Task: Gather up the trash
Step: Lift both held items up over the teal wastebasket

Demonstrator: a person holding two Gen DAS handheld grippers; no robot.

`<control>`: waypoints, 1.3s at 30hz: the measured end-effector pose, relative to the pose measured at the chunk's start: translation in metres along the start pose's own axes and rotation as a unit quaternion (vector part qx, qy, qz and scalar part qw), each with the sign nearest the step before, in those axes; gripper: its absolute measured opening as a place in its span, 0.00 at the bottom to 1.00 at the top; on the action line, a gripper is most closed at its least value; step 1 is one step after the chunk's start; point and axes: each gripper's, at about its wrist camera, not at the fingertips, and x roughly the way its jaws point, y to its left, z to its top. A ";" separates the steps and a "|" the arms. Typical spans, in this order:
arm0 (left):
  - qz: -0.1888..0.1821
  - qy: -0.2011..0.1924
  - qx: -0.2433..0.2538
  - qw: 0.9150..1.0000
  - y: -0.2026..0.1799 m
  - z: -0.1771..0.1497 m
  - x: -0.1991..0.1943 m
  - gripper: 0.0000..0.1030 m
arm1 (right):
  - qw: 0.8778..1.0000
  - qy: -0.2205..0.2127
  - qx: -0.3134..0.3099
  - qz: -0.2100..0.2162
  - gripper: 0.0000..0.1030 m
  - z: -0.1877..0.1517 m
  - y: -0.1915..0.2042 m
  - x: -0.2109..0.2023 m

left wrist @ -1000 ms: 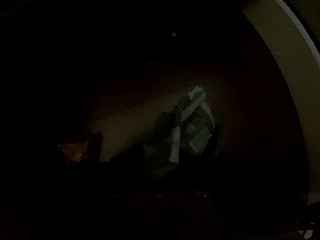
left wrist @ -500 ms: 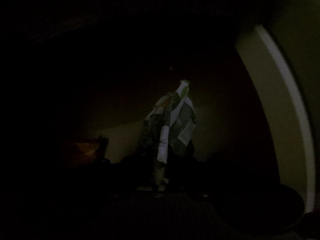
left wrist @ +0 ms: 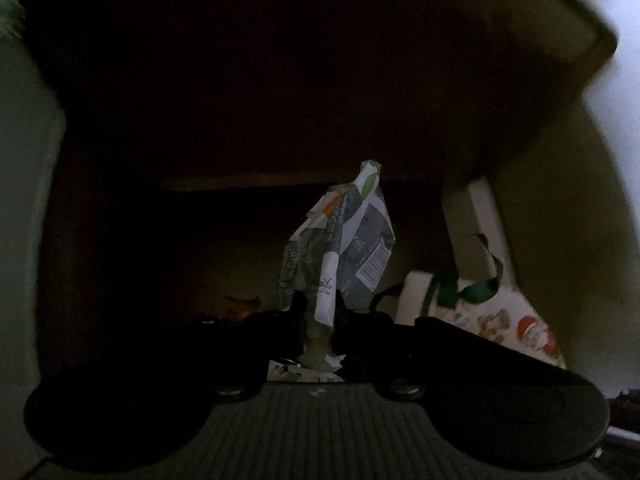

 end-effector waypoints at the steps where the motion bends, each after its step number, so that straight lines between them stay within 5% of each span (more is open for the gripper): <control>1: 0.000 -0.001 -0.007 1.000 0.002 0.006 -0.017 0.10 | 1.000 -0.009 -0.002 -0.002 0.03 0.004 0.002 -0.015; 15: -0.001 -0.062 -0.034 0.997 -0.010 0.068 -0.215 0.10 | 0.990 -0.142 -0.020 0.010 0.03 0.076 0.023 -0.234; 26: -0.014 -0.147 -0.023 0.989 -0.032 0.132 -0.339 0.11 | 0.963 -0.265 -0.043 0.024 0.04 0.145 0.046 -0.373; 33: -0.002 -0.201 -0.015 0.979 -0.032 0.187 -0.404 0.11 | 0.944 -0.321 -0.068 0.021 0.04 0.196 0.067 -0.418; 39: 0.014 -0.228 -0.009 0.973 -0.027 0.240 -0.420 0.11 | 0.934 -0.346 -0.083 0.013 0.04 0.244 0.089 -0.432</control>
